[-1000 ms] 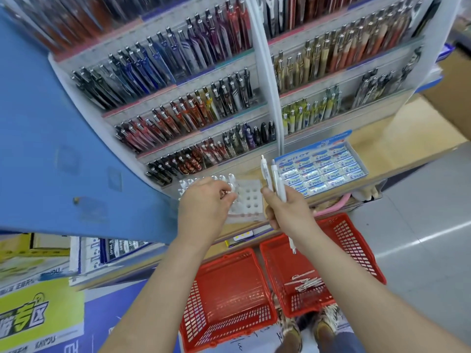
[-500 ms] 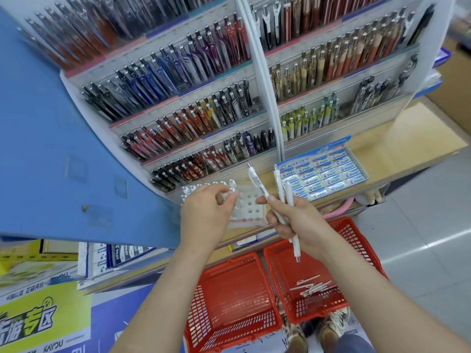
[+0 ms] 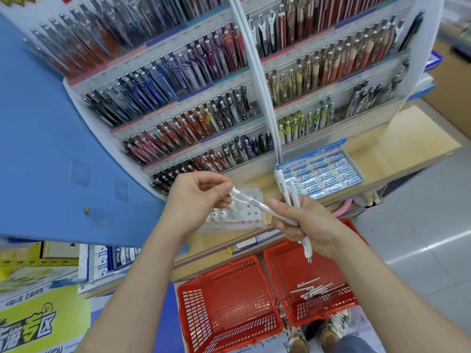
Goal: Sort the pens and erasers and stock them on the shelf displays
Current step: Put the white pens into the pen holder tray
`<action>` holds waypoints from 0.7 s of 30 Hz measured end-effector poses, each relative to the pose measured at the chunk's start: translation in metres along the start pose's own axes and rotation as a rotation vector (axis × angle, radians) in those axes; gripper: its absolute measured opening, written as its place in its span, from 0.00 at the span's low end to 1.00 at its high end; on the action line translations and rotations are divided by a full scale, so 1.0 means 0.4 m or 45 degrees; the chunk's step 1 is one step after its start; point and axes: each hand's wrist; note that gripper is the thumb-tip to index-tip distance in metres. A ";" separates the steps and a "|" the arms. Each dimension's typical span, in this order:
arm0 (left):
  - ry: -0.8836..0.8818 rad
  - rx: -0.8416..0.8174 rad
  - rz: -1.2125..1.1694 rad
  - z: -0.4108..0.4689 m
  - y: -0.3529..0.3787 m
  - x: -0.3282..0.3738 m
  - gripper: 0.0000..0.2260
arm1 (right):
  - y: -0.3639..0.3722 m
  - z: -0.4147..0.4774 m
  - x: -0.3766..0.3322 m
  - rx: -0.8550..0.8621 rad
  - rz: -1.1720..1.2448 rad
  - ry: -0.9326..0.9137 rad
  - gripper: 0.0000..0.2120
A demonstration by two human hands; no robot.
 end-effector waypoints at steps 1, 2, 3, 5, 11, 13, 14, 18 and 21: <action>0.035 0.069 0.041 0.005 -0.004 0.002 0.06 | 0.001 0.005 0.000 0.105 0.041 -0.034 0.08; 0.074 0.148 0.090 0.011 -0.011 0.005 0.07 | 0.001 0.012 0.000 0.219 0.085 -0.062 0.06; 0.119 0.217 0.151 0.018 -0.018 0.007 0.08 | 0.000 0.017 0.001 0.321 0.126 -0.081 0.06; 0.217 0.301 0.324 0.030 -0.027 0.007 0.09 | -0.007 0.024 0.003 0.445 0.184 -0.080 0.05; 0.408 0.220 0.814 0.037 0.010 -0.024 0.05 | -0.002 0.029 0.013 0.413 0.411 0.032 0.13; 0.488 0.203 0.903 0.039 0.025 -0.033 0.06 | 0.001 0.029 0.019 0.345 0.490 0.066 0.14; 0.512 0.191 0.936 0.039 0.032 -0.037 0.06 | 0.002 0.026 0.020 0.321 0.497 0.077 0.13; 0.520 0.127 1.060 0.050 0.056 -0.056 0.07 | 0.001 0.016 0.023 0.287 0.386 0.105 0.11; 0.475 0.078 1.091 0.060 0.073 -0.066 0.08 | -0.006 0.020 0.027 0.294 0.378 0.084 0.12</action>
Point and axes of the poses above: each hand's wrist, its own z-axis towards the middle knuckle, its own y-axis out of the palm, x = y × z, and after that the axes turned 14 degrees about y, right-handed
